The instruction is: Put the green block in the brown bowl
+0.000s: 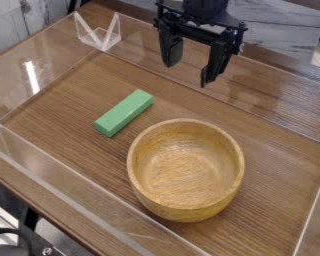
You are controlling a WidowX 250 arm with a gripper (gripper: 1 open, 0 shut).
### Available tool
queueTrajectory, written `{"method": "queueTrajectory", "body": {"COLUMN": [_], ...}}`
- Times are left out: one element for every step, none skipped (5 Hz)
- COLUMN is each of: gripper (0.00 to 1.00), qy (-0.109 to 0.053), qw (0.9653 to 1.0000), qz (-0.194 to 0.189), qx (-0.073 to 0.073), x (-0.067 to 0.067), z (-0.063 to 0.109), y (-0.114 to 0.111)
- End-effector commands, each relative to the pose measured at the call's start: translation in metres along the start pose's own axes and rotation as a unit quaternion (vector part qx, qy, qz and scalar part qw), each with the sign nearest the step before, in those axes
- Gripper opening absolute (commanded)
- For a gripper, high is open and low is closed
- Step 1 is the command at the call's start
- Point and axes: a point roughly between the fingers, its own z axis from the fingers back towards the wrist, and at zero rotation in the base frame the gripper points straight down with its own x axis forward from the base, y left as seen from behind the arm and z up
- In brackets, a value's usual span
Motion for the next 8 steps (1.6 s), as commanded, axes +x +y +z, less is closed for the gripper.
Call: {"method": "queueTrajectory", "body": {"gripper": [1.00, 1.00, 1.00, 1.00, 1.00, 1.00, 1.00, 1.00], "qy": [-0.002, -0.004, -0.019, -0.031, -0.036, -0.041, -0.045, -0.048], "qw": [1.0000, 0.9999, 0.9998, 0.9994, 0.9992, 0.9990, 0.9989, 0.9988], "qz": [0.005, 0.010, -0.002, -0.012, -0.013, -0.013, -0.012, -0.009], "qx": [0.000, 0.000, 0.004, 0.009, 0.011, 0.008, 0.006, 0.003], "x": [-0.004, -0.009, -0.019, -0.028, -0.029, -0.027, -0.024, -0.022], "z": [-0.005, -0.013, -0.022, -0.031, -0.038, -0.045, -0.052, -0.059], "y": [0.015, 0.034, 0.060, 0.083, 0.091, 0.093, 0.095, 0.097]}}
